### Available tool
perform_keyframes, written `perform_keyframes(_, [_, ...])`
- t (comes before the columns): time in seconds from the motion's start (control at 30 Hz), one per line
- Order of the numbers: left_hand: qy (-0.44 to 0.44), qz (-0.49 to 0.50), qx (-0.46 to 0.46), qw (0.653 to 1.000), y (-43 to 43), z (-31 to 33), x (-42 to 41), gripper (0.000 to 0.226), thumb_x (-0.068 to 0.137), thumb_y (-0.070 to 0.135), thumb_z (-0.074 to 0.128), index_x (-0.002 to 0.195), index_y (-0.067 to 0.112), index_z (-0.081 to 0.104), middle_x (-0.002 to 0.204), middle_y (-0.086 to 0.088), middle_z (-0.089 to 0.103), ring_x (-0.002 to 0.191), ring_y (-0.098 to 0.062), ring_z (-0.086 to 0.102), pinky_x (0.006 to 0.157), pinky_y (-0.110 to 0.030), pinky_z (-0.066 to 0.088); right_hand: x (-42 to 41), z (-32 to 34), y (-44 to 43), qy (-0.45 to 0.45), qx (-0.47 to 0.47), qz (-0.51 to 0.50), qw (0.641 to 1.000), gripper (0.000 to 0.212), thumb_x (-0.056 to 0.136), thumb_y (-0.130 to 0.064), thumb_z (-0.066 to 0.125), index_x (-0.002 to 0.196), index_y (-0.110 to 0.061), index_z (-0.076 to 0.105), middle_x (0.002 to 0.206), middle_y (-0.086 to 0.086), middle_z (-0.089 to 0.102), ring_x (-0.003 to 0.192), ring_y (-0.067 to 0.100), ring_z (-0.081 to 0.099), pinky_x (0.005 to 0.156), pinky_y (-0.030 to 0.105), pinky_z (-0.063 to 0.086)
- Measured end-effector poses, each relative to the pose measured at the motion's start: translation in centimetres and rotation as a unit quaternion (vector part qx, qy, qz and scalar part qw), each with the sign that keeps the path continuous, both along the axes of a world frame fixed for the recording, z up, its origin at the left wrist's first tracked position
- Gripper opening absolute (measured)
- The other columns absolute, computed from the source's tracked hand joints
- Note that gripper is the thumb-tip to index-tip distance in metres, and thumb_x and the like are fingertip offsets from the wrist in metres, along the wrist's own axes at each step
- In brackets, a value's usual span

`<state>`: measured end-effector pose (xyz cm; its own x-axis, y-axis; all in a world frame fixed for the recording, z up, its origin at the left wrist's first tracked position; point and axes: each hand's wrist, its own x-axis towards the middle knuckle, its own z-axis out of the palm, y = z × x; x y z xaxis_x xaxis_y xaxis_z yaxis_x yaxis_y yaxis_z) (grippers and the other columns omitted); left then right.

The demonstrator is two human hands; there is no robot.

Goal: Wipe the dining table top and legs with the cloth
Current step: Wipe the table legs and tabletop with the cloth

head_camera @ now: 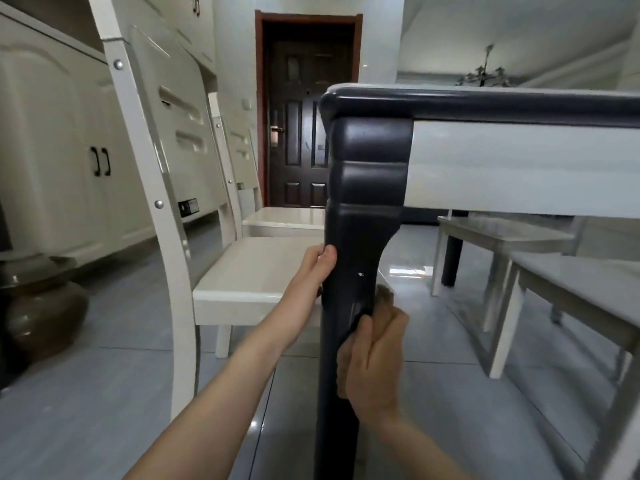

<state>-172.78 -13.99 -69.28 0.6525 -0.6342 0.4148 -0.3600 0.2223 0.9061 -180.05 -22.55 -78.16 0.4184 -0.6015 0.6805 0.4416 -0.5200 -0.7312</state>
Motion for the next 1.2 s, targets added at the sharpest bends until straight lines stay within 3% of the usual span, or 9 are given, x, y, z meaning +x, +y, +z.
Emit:
perform_keyframes(0.07, [0.000,-0.004,0.005,1.000,0.0,-0.2,0.2,0.054,0.086,0.063,0.036,0.128,0.029,0.047,0.126,0.014,0.059,0.112,0.007,0.056,0.095,-0.022,0.041,0.1,1.7,-0.4,-0.007,-0.033,-0.028,0.999,0.042,0.094,-0.059,0.034,0.109,-0.020,0.039,0.073,0.003,0.061,0.056,0.016,0.063,0.050,0.044,0.054])
perform_keyframes(0.2, [0.002,-0.013,0.008,1.000,0.1,-0.5,0.4,0.047,0.091,0.061,0.035,0.128,0.034,0.046,0.127,0.016,0.059,0.117,0.005,0.054,0.102,-0.025,0.038,1.7,9.1,-1.4,-0.069,-0.019,-0.059,0.996,0.038,0.096,-0.055,0.031,0.110,-0.019,0.036,0.090,-0.004,0.055,0.074,0.004,0.058,0.062,0.014,0.047])
perform_keyframes(0.37, [0.004,-0.018,0.007,1.000,0.0,-0.4,0.3,0.036,0.095,0.056,0.032,0.125,0.040,0.044,0.124,0.022,0.056,0.113,0.010,0.053,0.095,-0.018,0.038,1.8,2.8,-1.5,-0.030,-0.101,-0.029,0.994,0.055,0.097,-0.050,0.031,0.135,-0.010,0.027,0.100,0.014,0.055,0.075,0.024,0.063,0.060,0.039,0.056])
perform_keyframes(0.5, [0.005,-0.029,-0.008,1.000,0.1,-0.8,0.5,0.049,0.092,0.058,0.037,0.135,0.033,0.043,0.129,0.016,0.058,0.121,-0.002,0.052,0.100,-0.022,0.039,-0.1,1.7,-1.9,-0.015,-0.086,0.008,0.996,0.033,0.095,-0.042,0.044,0.119,-0.021,0.039,0.096,0.010,0.055,0.075,0.022,0.061,0.063,0.039,0.056])
perform_keyframes(0.7, [0.012,-0.041,-0.027,0.999,0.3,-0.8,0.7,0.043,0.098,0.044,0.039,0.137,0.027,0.045,0.127,0.010,0.062,0.117,-0.004,0.058,0.105,-0.030,0.041,-0.5,9.0,-1.4,-0.164,-0.134,-0.129,0.969,0.022,0.086,-0.006,0.069,0.104,-0.005,0.056,0.096,-0.001,0.049,0.088,-0.003,0.047,0.079,0.008,0.039])
perform_keyframes(0.8, [0.016,-0.046,-0.025,0.998,0.3,-0.8,0.9,0.044,0.097,0.045,0.040,0.136,0.026,0.045,0.128,0.009,0.062,0.120,-0.006,0.056,0.110,-0.034,0.037,0.1,4.3,-1.1,-0.098,-0.150,-0.119,0.977,0.028,0.088,-0.018,0.067,0.112,-0.013,0.056,0.107,-0.002,0.048,0.097,0.000,0.050,0.082,0.013,0.045])
perform_keyframes(0.9, [0.024,-0.037,-0.032,0.999,0.2,-0.9,1.0,0.049,0.092,0.052,0.046,0.134,0.027,0.046,0.126,0.010,0.063,0.119,-0.005,0.055,0.113,-0.038,0.035,-0.4,1.7,-1.1,-0.069,-0.075,-0.037,0.994,0.024,0.091,-0.018,0.064,0.112,-0.017,0.053,0.106,0.002,0.055,0.094,0.011,0.060,0.080,0.027,0.053])
perform_keyframes(1.07, [0.024,-0.034,-0.032,0.999,0.0,-1.3,1.1,0.048,0.094,0.053,0.046,0.135,0.028,0.046,0.127,0.011,0.061,0.120,-0.005,0.055,0.111,-0.037,0.036,0.2,7.7,-1.0,-0.070,-0.029,-0.033,0.997,0.037,0.098,-0.036,0.049,0.129,-0.015,0.047,0.114,-0.001,0.056,0.100,0.000,0.054,0.081,0.003,0.040])
perform_keyframes(1.2, [0.027,-0.036,-0.036,0.998,-0.1,-1.2,1.2,0.044,0.097,0.046,0.041,0.135,0.025,0.045,0.128,0.010,0.061,0.118,-0.002,0.056,0.106,-0.030,0.038,1.7,6.8,-1.5,-0.072,-0.055,-0.053,0.994,0.051,0.094,-0.057,0.034,0.124,-0.018,0.045,0.105,0.013,0.054,0.089,0.010,0.057,0.077,0.015,0.048])
